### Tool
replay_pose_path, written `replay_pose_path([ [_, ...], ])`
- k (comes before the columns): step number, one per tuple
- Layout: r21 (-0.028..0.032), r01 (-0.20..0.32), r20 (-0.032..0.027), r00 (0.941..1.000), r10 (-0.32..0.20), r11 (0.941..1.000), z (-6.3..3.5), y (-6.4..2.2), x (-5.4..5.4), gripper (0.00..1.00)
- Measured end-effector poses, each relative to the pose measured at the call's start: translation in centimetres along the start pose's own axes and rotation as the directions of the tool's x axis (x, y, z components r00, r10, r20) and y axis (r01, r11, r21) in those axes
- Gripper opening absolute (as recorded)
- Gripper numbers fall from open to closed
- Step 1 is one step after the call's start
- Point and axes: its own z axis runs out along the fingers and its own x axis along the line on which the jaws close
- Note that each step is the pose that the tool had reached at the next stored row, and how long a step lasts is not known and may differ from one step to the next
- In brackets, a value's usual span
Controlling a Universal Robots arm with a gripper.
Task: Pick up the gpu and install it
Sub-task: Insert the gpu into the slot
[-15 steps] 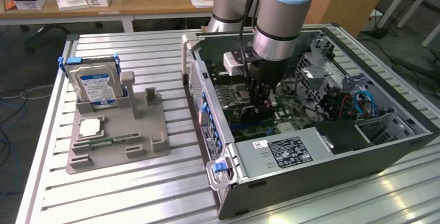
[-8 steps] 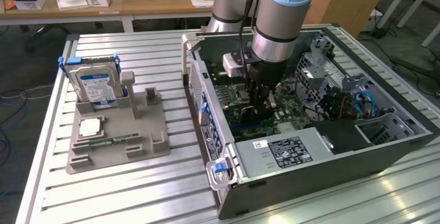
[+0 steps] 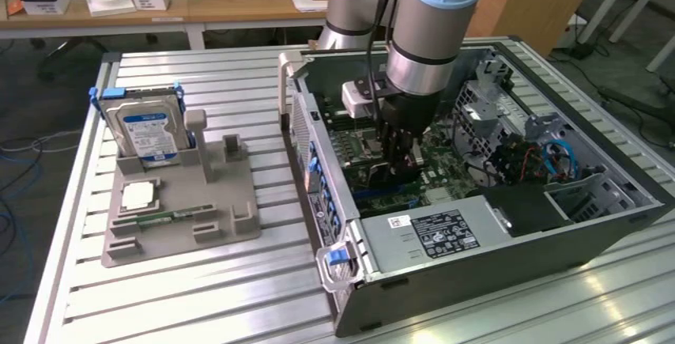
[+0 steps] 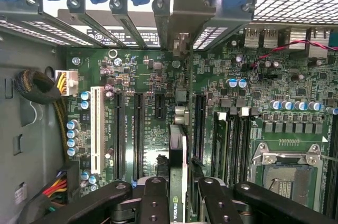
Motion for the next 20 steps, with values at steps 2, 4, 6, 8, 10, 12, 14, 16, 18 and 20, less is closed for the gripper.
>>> replay_pose_path([
  [2,-0.0001,0.0,-0.0002,1.0,0.0,1.0,-0.03,0.0,0.0,0.26],
  [4,-0.0002,0.0,-0.0004,1.0,0.0,1.0,-0.04,0.01,0.01,0.26],
  [6,-0.0001,-0.001,-0.0004,1.0,0.001,1.0,-0.04,0.01,0.01,0.26],
  [8,-0.0001,-0.002,-0.0004,1.0,0.002,1.0,-0.04,0.01,0.02,0.26],
  [10,-0.0002,-0.004,-0.0005,1.0,0.004,1.0,-0.04,0.01,0.05,0.26],
  [12,-0.0002,-0.005,-0.0005,1.0,0.005,1.0,-0.04,0.01,0.05,0.26],
  [14,-0.0001,-0.006,-0.0006,1.0,0.006,1.0,-0.04,0.01,0.05,0.26],
  [16,-0.0001,-0.008,-0.0007,1.0,0.008,1.0,-0.04,0.01,0.05,0.26],
  [18,-0.0002,-0.011,-0.0007,0.9999,0.011,0.9999,-0.04,0.01,0.05,0.26],
  [20,-0.0001,-0.013,-0.0008,0.9999,0.013,0.9999,-0.04,0.01,0.05,0.26],
])
